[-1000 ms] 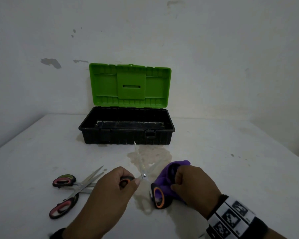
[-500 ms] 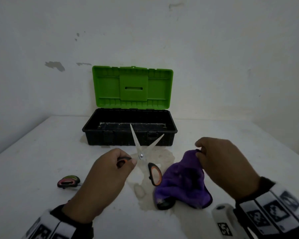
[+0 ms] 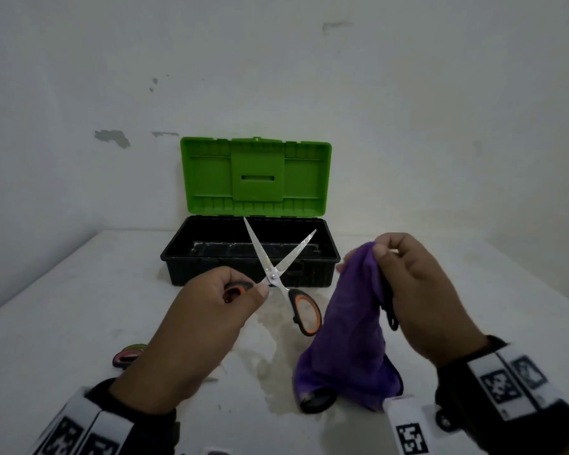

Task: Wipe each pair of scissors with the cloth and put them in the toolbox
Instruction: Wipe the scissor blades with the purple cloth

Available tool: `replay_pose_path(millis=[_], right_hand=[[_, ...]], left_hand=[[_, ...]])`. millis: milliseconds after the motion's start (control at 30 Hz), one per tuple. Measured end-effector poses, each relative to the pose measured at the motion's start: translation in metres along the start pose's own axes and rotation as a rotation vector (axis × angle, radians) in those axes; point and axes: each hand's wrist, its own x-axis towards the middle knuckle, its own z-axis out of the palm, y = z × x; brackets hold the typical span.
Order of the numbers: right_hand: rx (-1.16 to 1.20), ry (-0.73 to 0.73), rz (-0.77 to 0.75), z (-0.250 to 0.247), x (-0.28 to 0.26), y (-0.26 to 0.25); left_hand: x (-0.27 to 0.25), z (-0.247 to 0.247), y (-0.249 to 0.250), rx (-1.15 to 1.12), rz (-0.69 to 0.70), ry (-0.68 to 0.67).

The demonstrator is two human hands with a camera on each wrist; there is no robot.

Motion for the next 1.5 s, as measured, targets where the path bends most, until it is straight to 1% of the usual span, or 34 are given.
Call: replay_pose_path(millis=[33, 100, 167, 233, 333, 400, 567, 733, 800, 900, 933, 1100, 1233, 1367, 1500], right_hand=[[-0.043, -0.009, -0.017, 0.005, -0.002, 0.007], [-0.176, -0.043, -0.105, 0.015, -0.005, 0.017], [-0.216, -0.088, -0.198, 0.026, -0.010, 0.019], [-0.253, -0.082, -0.268, 0.037, -0.014, 0.017], [-0.278, -0.002, -0.285, 0.050, -0.017, 0.015], [-0.345, 0.047, -0.297, 0.056, -0.019, 0.015], [-0.377, 0.072, -0.329, 0.064, -0.029, 0.018], [-0.390, 0.070, -0.304, 0.065, -0.035, 0.021], [-0.362, 0.058, -0.251, 0.065, -0.035, 0.021], [-0.303, 0.085, -0.147, 0.064, -0.032, 0.018], [-0.302, 0.095, -0.141, 0.063, -0.031, 0.017], [-0.403, 0.172, -0.188, 0.059, -0.027, 0.017], [-0.398, 0.147, -0.197, 0.064, -0.031, 0.019], [-0.379, 0.210, -0.178, 0.060, -0.026, 0.021], [-0.369, 0.148, -0.165, 0.063, -0.029, 0.020]], left_hand=[[-0.001, 0.001, 0.001, 0.008, 0.012, -0.002], [-0.003, 0.003, 0.002, 0.055, 0.035, 0.004], [-0.005, 0.006, 0.002, 0.130, 0.041, 0.011], [-0.008, 0.009, -0.001, 0.199, 0.047, 0.015], [-0.010, 0.012, -0.004, 0.234, 0.059, 0.026], [-0.009, 0.014, -0.006, 0.244, 0.074, 0.031], [-0.007, 0.017, -0.011, 0.258, 0.134, 0.066], [-0.006, 0.018, -0.015, 0.280, 0.170, 0.104], [-0.006, 0.018, -0.016, 0.283, 0.178, 0.094], [-0.006, 0.019, -0.017, 0.297, 0.209, 0.103], [-0.006, 0.019, -0.017, 0.294, 0.218, 0.107], [-0.007, 0.022, -0.015, 0.326, 0.232, 0.114], [-0.007, 0.021, -0.016, 0.315, 0.246, 0.118], [-0.007, 0.021, -0.017, 0.332, 0.214, 0.124], [-0.007, 0.021, -0.019, 0.330, 0.224, 0.132]])
